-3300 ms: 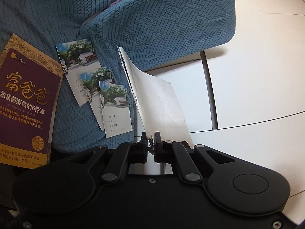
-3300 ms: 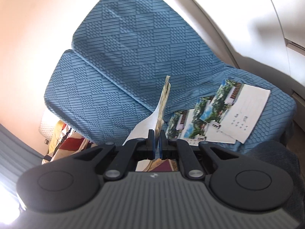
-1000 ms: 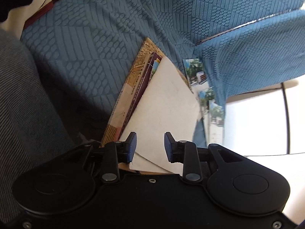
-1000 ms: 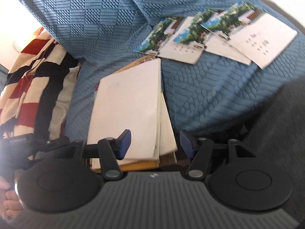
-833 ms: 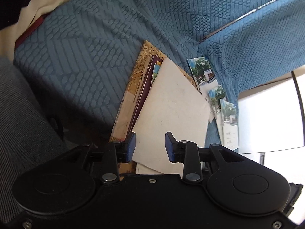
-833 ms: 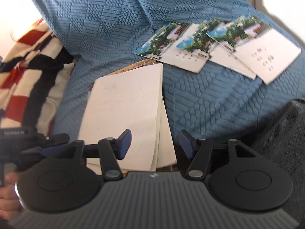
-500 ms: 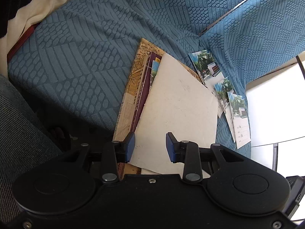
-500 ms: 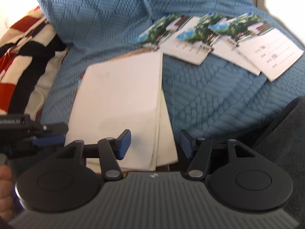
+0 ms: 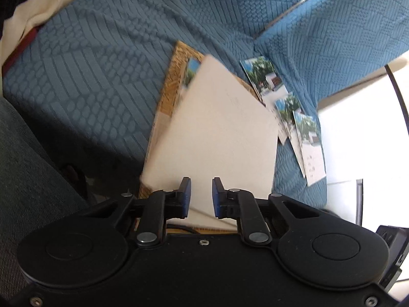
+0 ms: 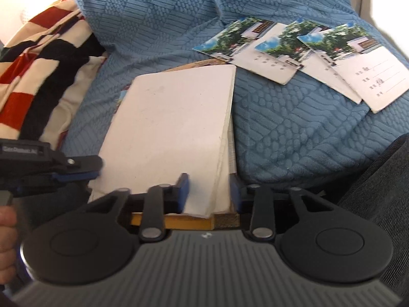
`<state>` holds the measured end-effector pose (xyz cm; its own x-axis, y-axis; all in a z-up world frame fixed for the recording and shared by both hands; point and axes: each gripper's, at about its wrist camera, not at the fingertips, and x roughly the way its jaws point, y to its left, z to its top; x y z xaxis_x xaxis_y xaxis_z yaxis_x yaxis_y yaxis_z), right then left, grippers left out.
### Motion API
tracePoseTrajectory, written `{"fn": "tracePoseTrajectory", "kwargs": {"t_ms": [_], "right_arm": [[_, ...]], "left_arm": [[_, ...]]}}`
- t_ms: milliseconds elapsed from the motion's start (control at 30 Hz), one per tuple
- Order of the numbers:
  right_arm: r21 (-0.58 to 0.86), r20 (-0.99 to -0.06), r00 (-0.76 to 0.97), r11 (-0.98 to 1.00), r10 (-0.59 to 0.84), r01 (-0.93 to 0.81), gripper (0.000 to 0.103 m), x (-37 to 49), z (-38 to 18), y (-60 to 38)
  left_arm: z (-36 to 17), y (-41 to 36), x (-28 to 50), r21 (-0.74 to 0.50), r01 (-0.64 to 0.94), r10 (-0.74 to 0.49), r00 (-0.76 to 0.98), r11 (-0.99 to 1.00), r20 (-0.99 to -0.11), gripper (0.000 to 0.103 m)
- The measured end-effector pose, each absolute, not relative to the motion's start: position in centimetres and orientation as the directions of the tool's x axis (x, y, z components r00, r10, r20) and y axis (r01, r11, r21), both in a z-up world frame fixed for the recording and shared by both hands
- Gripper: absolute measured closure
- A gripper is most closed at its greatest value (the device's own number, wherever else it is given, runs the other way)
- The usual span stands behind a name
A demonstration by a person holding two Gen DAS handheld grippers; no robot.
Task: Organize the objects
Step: 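Raise both open grippers up and away from the book stack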
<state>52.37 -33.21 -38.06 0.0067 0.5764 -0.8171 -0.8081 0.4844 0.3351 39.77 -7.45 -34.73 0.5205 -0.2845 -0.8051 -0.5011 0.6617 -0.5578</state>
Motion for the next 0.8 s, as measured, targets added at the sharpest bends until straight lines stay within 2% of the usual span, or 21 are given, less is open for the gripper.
{"fn": "tracePoseTrajectory", "kwargs": {"t_ms": [233,400,533,800], "right_arm": [[0.312,-0.821,0.030,0.492,0.570,-0.813,0.079,52.0,-38.1,-33.0],[0.309,-0.804,0.065,0.509,0.591,-0.803,0.077,52.4,-37.5,-33.0],[0.293,-0.803,0.084,0.513,0.590,-0.807,0.077,52.5,-37.8,-32.1],[0.227,-0.810,0.130,0.509,0.572,-0.830,0.074,51.8,-38.5,-30.6]], "left_arm": [[-34.2,-7.5,39.1,-0.550,-0.494,-0.262,0.536,0.674,-0.803,0.086],[-33.1,-6.3,39.3,-0.490,-0.511,-0.159,0.560,0.706,-0.813,0.066],[-33.3,-5.7,40.4,-0.432,-0.513,-0.110,0.543,0.742,-0.833,0.066],[-34.9,-6.6,41.2,-0.386,-0.493,-0.114,0.494,0.780,-0.862,0.069]]}}
